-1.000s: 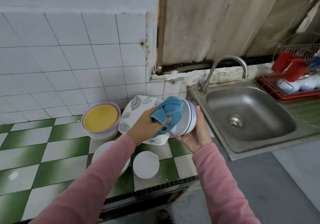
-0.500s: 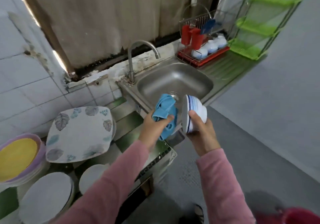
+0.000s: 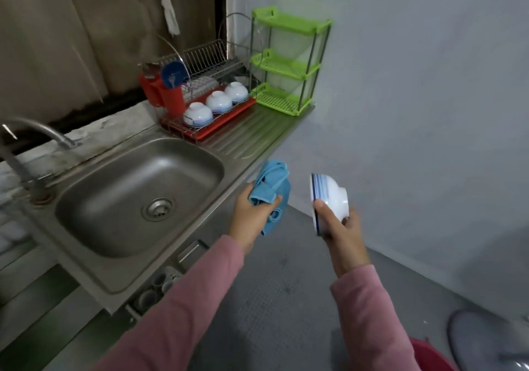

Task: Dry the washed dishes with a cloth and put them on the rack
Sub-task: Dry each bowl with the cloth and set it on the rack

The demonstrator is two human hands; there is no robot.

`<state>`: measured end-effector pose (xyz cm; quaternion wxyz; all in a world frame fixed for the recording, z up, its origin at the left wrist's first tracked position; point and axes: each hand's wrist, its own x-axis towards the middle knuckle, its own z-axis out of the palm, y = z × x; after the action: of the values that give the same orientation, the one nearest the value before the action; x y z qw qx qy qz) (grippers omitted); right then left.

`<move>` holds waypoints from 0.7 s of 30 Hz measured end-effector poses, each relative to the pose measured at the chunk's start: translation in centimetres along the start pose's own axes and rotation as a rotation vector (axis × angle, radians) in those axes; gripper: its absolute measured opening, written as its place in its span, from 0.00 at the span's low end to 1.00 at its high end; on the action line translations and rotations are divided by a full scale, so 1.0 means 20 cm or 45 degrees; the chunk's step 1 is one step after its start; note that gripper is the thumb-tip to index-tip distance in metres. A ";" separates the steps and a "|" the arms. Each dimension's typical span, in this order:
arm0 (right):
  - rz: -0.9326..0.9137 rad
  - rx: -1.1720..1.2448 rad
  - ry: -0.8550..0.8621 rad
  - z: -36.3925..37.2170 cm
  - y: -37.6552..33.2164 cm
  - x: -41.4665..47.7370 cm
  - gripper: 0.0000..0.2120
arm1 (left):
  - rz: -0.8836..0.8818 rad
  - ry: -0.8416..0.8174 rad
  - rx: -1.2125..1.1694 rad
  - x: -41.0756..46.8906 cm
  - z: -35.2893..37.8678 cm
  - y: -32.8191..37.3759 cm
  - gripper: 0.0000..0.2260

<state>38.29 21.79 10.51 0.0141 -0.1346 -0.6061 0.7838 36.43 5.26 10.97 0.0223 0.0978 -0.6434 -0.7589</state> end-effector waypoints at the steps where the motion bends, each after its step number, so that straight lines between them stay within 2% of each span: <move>1: -0.009 -0.042 0.010 -0.04 -0.03 0.08 0.42 | 0.010 -0.010 0.007 0.06 0.07 0.00 0.13; 4: -0.026 -0.147 -0.005 -0.11 -0.09 0.29 0.46 | 0.015 0.011 0.015 0.23 0.24 0.01 0.12; 8: -0.056 -0.229 -0.080 -0.10 -0.14 0.57 0.40 | 0.062 -0.016 0.094 0.47 0.34 0.01 0.12; 13: -0.077 -0.323 -0.142 0.01 -0.13 1.01 0.36 | 0.041 0.082 0.058 0.89 0.37 -0.02 0.12; 16: -0.103 -0.345 -0.193 0.13 -0.15 1.32 0.39 | 0.067 0.131 0.055 1.20 0.37 -0.02 0.15; 21: -0.075 -0.424 -0.290 0.36 -0.21 1.79 0.35 | 0.208 0.176 0.071 1.66 0.34 0.05 0.25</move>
<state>1.49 22.84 9.24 -0.0540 -0.0277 -0.7286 0.6822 2.50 6.42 9.06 0.1256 0.0977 -0.6669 -0.7279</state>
